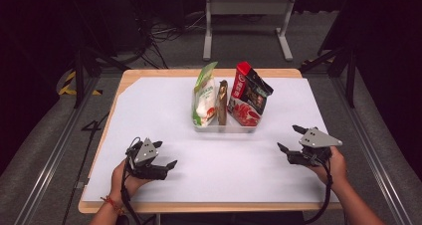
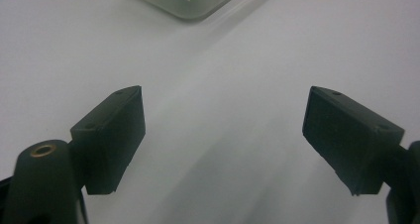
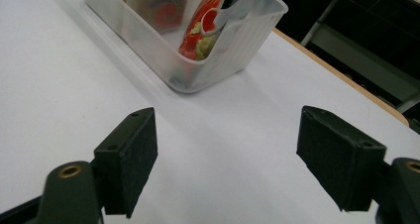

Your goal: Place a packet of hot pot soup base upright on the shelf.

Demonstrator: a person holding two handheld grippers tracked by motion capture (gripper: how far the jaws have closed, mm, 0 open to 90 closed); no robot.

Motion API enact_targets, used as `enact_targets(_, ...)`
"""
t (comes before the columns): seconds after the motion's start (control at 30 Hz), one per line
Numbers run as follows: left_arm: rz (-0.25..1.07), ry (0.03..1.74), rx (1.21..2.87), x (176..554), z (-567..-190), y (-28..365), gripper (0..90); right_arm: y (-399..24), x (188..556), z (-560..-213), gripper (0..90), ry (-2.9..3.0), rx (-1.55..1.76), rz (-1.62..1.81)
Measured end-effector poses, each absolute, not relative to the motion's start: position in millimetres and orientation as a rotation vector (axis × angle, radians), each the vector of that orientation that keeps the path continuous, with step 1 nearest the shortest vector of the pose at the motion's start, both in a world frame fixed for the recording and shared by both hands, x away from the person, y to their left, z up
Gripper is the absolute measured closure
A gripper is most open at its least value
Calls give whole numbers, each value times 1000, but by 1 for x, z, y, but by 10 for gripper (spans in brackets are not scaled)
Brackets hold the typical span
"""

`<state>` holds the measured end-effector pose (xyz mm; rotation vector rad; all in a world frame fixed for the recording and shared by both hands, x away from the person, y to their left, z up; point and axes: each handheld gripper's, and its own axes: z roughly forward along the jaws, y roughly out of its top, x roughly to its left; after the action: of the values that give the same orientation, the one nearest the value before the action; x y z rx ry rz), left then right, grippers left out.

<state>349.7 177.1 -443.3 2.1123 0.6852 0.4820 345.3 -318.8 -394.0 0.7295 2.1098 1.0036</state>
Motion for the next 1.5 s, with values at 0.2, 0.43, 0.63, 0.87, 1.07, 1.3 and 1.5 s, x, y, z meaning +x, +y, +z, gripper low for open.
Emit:
enact_targets(0.2,483,684,2115,350,-443,177,173,-328,340,-399,240,2115,740,988)
enact_targets(0.43,480,684,2118,349,-443,177,173,-339,333,-405,237,2119,753,973)
enact_targets(0.63,481,684,2120,349,-444,176,173,-348,328,-410,237,2125,749,966)
enact_targets(0.87,484,681,2124,349,-444,176,173,-361,320,-419,236,2130,768,942)
enact_targets(1.07,484,680,2124,350,-444,176,172,-374,315,-425,234,2113,813,946)
enact_targets(1.3,484,680,2124,349,-444,176,172,-388,310,-429,234,2085,865,960)
enact_targets(1.5,485,681,2117,348,-443,178,173,-399,305,-431,231,2064,904,970)
